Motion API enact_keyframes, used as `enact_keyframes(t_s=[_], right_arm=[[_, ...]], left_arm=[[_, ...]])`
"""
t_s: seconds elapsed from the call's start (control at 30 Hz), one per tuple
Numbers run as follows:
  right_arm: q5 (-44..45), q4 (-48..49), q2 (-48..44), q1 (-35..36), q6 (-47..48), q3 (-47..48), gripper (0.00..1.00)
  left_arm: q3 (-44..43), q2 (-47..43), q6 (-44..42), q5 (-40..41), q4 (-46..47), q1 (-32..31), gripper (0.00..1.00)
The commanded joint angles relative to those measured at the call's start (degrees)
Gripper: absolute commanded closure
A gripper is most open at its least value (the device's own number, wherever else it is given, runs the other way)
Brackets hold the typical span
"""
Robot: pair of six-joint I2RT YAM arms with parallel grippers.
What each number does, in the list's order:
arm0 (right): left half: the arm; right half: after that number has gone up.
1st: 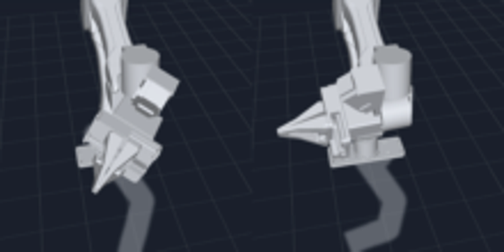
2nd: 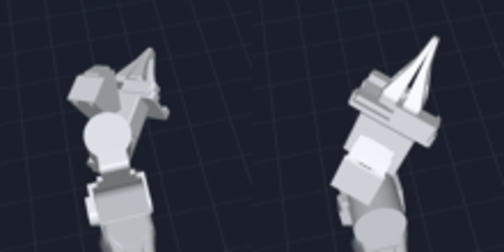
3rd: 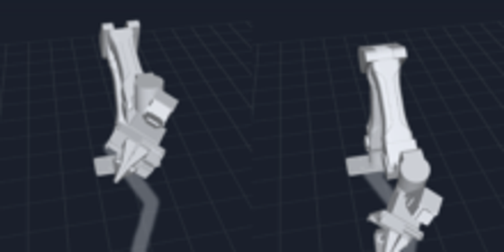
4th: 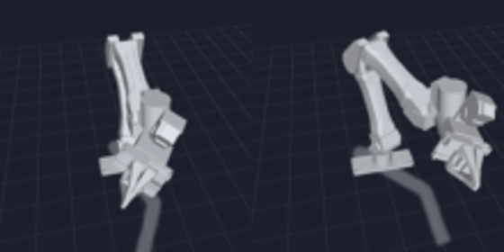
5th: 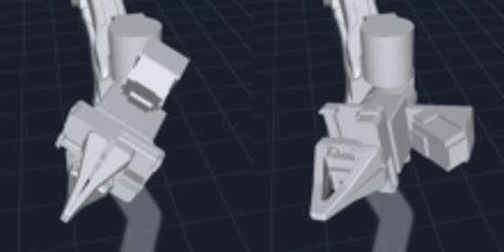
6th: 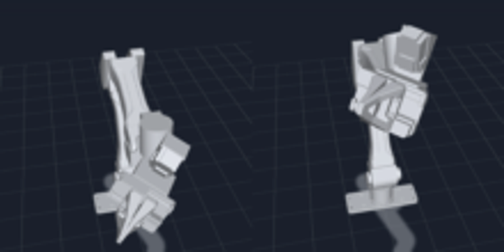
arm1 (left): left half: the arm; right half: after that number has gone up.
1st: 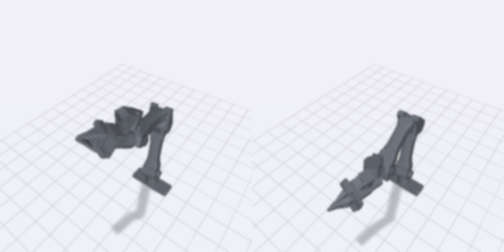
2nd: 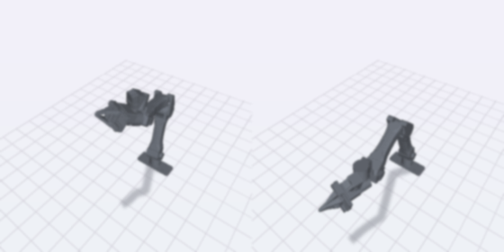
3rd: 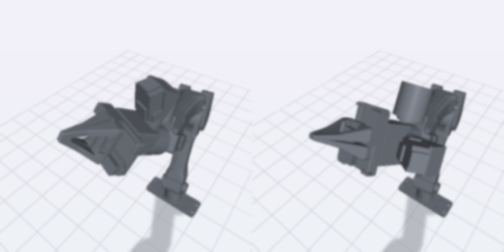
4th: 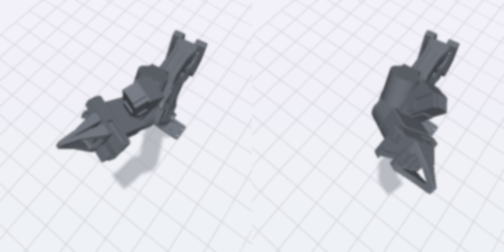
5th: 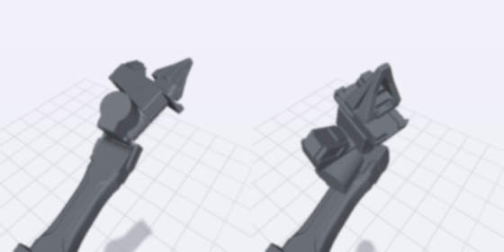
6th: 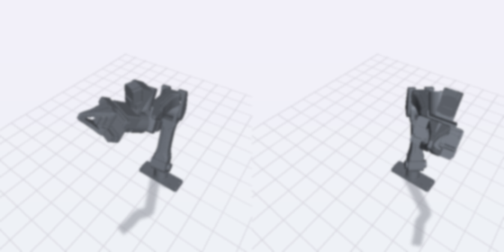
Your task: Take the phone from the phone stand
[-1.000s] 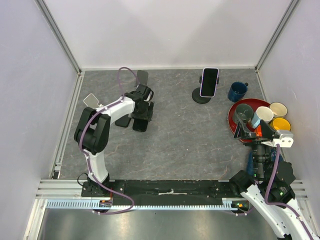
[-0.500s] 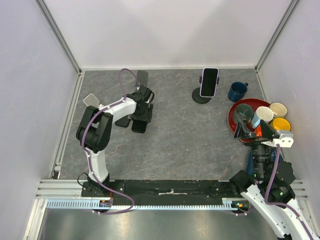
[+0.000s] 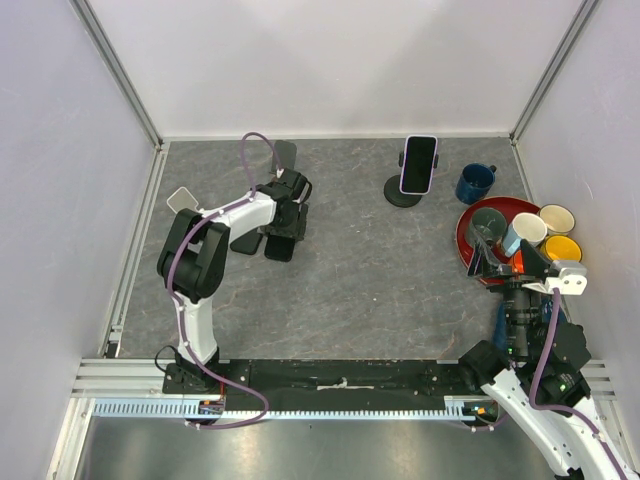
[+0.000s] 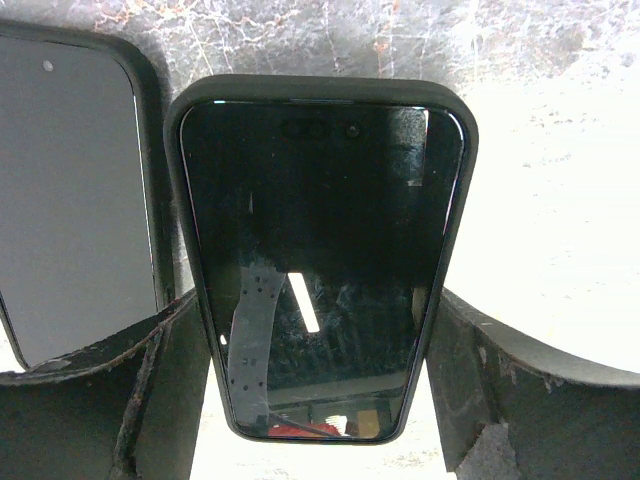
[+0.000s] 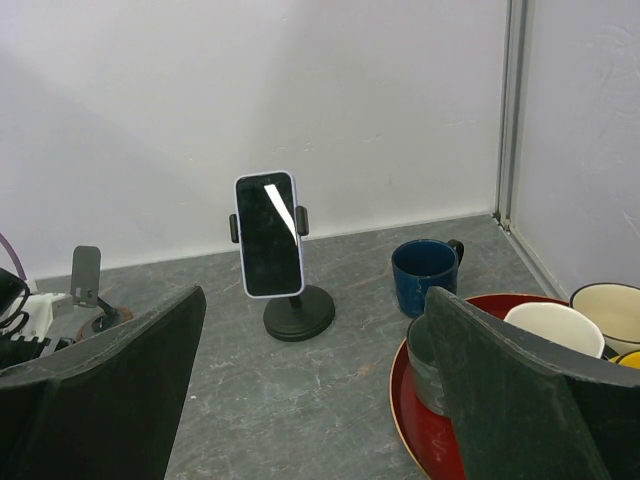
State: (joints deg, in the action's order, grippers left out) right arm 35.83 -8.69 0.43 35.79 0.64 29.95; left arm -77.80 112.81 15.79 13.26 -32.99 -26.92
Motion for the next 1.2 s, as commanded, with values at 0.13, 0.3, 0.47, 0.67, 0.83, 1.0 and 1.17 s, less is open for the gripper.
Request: enact_keyframes(t_s=[0.13, 0.3, 0.47, 0.67, 0.83, 1.0, 1.17], right_arm=[[-0.15, 1.04, -0.16, 0.24, -0.21, 1.33, 0.02], [-0.15, 0.95, -0.16, 0.24, -0.21, 1.42, 0.02], [-0.15, 0.69, -0.16, 0.24, -0.29, 1.6, 0.02], [-0.24, 0.51, -0.16, 0.24, -0.47, 1.77, 0.02], [-0.15, 0.25, -0.16, 0.24, -0.47, 1.95, 0.02], [-0.24, 0.25, -0.16, 0.24, -0.47, 1.95, 0.02], [-0.32, 0.16, -0.16, 0.33, -0.47, 1.95, 0.02]], left_arm=[[-1.48, 3.02, 0.12, 2.57, -1.46, 0.02, 0.25], [-1.74, 3.29, -0.23, 1.95, -3.48, 0.02, 0.23], [-1.92, 3.38, -0.5, 0.98, -5.59, -0.07, 0.2], [-1.65, 3.64, -0.94, -0.77, -6.82, -0.07, 0.19], [-1.83, 4.08, -1.29, -3.15, -7.0, -0.07, 0.14], [-2.01, 4.78, -1.64, -3.5, -7.26, -0.07, 0.14], [-2.27, 5.48, -2.17, -3.41, -7.35, 0.02, 0.1]])
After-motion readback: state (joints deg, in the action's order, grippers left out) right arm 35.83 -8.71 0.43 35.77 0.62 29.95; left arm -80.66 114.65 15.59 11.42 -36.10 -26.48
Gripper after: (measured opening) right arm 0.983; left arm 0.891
